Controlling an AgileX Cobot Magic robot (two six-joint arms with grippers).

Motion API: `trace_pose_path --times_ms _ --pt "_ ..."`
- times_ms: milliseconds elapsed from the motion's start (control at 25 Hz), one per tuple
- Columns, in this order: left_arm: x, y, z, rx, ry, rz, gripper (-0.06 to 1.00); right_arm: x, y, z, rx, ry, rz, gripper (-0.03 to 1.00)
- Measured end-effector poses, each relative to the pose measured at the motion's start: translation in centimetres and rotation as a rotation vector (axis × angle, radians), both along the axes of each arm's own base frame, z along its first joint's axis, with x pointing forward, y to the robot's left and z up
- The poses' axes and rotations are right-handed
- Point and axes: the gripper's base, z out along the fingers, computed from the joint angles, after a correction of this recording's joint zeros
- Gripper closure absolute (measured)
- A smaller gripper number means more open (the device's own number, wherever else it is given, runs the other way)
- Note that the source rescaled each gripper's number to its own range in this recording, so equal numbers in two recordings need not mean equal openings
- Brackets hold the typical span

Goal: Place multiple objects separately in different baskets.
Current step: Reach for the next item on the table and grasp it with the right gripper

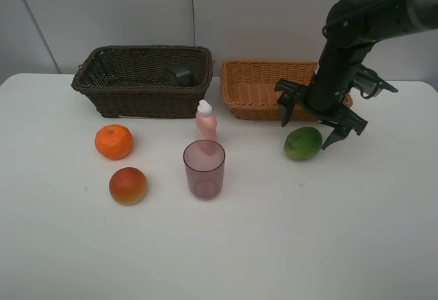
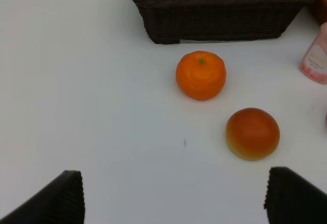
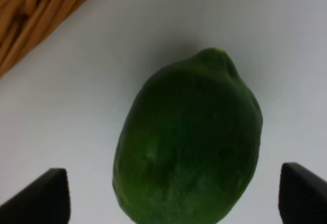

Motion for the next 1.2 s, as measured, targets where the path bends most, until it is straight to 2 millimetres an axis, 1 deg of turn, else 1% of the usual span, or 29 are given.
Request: trace_pose_path --times_ms 240,520,720,960,1200 --pt "0.0 0.0 0.0 0.000 0.000 0.000 0.02 0.1 0.0 -1.4 -0.015 0.033 0.003 0.07" --pt "0.0 0.0 0.0 0.000 0.000 0.000 0.02 0.7 0.2 -1.6 0.001 -0.019 0.013 0.07" --pt "0.0 0.0 0.0 0.000 0.000 0.000 0.02 0.8 0.2 -2.6 -0.006 0.001 0.014 0.07" --pt "0.0 0.0 0.0 0.000 0.000 0.000 0.02 0.9 0.1 -2.9 -0.020 0.001 0.024 0.07" --pt "0.0 0.0 0.0 0.000 0.000 0.000 0.02 0.9 0.1 -3.7 -0.030 0.018 0.028 0.07"
